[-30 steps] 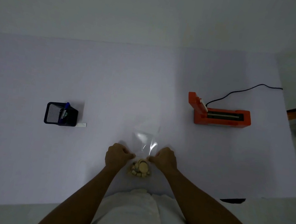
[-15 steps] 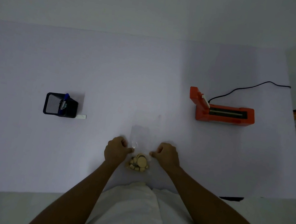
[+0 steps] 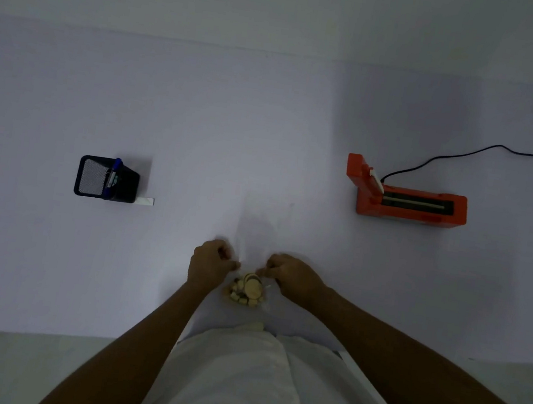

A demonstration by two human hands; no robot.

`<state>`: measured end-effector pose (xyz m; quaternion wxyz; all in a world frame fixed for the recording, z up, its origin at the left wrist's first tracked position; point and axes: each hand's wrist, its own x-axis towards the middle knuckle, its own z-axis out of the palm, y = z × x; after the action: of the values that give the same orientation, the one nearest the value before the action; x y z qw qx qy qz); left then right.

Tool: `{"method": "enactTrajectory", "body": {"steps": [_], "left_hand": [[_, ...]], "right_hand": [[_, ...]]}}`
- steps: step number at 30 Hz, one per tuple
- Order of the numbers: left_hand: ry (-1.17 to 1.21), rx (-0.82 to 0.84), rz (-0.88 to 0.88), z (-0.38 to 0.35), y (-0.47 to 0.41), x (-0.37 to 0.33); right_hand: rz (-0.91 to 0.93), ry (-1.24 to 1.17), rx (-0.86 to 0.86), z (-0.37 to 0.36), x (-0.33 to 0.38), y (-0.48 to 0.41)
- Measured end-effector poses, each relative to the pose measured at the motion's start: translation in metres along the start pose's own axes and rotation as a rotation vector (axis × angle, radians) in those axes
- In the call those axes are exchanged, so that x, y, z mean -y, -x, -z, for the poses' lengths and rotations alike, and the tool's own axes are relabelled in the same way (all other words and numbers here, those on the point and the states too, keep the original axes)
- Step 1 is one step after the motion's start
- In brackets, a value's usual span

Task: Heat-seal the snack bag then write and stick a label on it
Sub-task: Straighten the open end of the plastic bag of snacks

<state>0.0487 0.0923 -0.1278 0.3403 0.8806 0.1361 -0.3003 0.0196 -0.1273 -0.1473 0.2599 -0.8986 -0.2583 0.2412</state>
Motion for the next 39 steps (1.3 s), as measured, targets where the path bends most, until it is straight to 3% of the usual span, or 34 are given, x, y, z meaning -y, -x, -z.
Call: {"method": "enactTrajectory", "body": {"steps": [5,9,11,18,22,24,27,29,31,39], "left_hand": [[0.005,0.018,-0.433,-0.006,0.010,0.017],[-0.367,0.086,-0.715,-0.010,0.030,0.023],[-0.487,0.076,-0.756,-0.010,0.037,0.021],[-0.730,0.053,-0.619,-0.017,0.053,0.003],[-0.622,0.024,-0.527,-0.019,0.055,0.002],[-0.578,0.007,-0.518,-0.021,0.054,0.001],[-0.527,0.025,-0.481,-0.019,0.055,-0.006],[-0.509,0.053,-0.463,-0.019,0.055,-0.007],[-0.510,0.062,-0.451,-0.019,0.055,-0.006],[-0.505,0.024,-0.406,-0.027,0.057,-0.003]], "right_hand": [[-0.016,-0.065,-0.005,0.000,0.004,-0.002],[0.035,-0.076,-0.015,0.003,0.007,-0.003],[0.023,-0.110,-0.029,0.004,0.007,-0.004],[-0.073,-0.139,0.024,0.008,0.007,-0.003],[-0.137,-0.200,0.094,0.009,0.004,-0.010],[-0.193,-0.282,0.038,0.013,0.009,-0.016],[-0.347,-0.712,-0.127,0.026,0.032,-0.027],[-0.448,-1.112,-0.113,0.032,0.046,-0.035],[-0.516,-1.338,-0.076,0.030,0.051,-0.044],[-0.612,-1.601,0.012,0.003,0.029,-0.059]]}}
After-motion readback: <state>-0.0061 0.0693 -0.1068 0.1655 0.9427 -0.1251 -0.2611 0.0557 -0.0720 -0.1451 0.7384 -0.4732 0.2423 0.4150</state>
